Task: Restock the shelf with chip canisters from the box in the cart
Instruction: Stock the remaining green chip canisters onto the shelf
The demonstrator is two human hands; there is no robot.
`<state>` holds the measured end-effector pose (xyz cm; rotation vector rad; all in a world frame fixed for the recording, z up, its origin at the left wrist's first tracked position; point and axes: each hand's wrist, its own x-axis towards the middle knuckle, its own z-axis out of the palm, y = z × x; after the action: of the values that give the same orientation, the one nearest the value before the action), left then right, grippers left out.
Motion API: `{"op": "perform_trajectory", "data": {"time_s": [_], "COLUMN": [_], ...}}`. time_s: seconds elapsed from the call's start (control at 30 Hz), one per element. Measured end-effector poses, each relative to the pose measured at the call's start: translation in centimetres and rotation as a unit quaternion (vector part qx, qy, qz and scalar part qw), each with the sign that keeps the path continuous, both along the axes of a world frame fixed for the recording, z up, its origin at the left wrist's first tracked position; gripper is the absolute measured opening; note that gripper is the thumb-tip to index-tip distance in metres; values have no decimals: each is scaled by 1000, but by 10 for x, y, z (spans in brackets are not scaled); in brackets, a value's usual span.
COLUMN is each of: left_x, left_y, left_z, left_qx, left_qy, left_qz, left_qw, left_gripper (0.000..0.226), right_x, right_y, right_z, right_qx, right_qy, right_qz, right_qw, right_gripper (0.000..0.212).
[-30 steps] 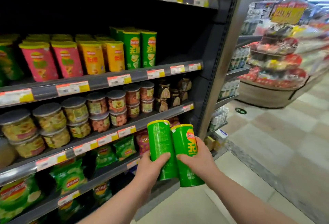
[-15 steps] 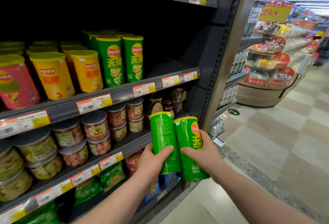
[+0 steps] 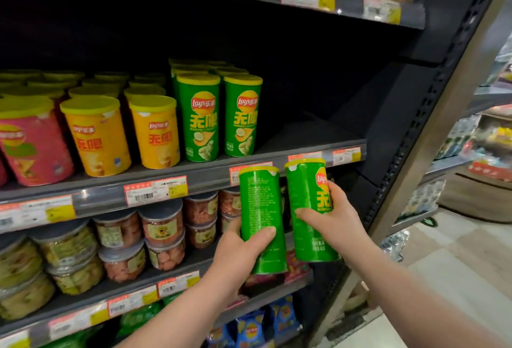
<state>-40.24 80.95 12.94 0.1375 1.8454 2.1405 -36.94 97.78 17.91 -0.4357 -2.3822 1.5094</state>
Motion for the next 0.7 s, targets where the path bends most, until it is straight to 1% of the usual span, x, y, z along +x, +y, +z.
{"op": "perform_trajectory", "data": {"time_s": [0.1,0.13,0.3,0.33,0.43,0.53,0.6,0.63,0.7], "left_x": [-14,-19,-41,-43,-48,-49,-50,-49,-48], "left_y": [22,28,52,54,63,71,77,78,81], "left_z": [8,11,28,30,38,43,43,43,43], "left_qx": [-7,-12,-16,-13,0,15,31,37,46], "left_qy": [0,1,10,9,6,9,8,6,11], "left_qz": [25,34,77,89,115,155,187,197,217], "left_qw": [1000,999,997,996,993,988,982,980,975], "left_gripper": [25,26,25,25,29,36,32,34,50], "right_x": [-34,-46,-112,-124,-155,-185,-202,-209,-223], "right_y": [26,33,63,67,74,73,71,70,69], "right_z": [20,27,54,58,71,78,79,79,79], "right_qx": [-6,-10,13,19,26,10,6,8,13], "right_qy": [32,40,63,66,83,114,133,139,147], "right_qz": [26,33,64,68,109,142,154,159,163], "right_qw": [999,999,996,995,990,983,979,977,975], "right_gripper": [41,44,78,79,68,61,71,76,81]}}
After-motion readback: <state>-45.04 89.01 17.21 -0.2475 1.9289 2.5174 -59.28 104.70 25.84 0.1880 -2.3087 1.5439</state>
